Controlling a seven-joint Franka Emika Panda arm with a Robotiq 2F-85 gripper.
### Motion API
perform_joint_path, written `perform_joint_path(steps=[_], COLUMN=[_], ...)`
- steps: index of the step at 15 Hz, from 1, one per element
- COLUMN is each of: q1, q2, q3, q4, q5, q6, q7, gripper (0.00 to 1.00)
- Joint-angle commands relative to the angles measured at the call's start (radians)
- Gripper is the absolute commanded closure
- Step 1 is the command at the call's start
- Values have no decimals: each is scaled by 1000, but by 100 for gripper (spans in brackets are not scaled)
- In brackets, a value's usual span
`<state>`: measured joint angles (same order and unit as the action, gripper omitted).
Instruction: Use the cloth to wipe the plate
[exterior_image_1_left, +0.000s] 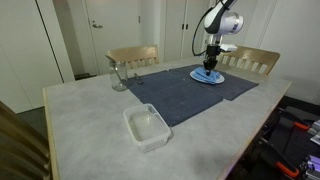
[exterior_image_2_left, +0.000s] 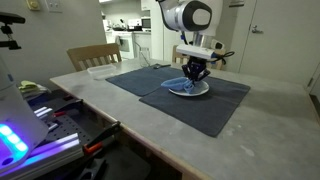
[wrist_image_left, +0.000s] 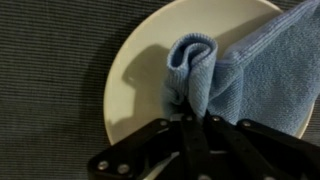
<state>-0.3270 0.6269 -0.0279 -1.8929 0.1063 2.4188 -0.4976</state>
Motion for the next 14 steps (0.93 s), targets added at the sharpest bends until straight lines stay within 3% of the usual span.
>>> perform_joint_path(steps=[1, 14], q1=[15, -6], q2=[-29, -25], q3=[30, 27], q4=[-62, -50], q5=[-5, -13], q6=[44, 37], q7=[6, -21], gripper=[98, 98])
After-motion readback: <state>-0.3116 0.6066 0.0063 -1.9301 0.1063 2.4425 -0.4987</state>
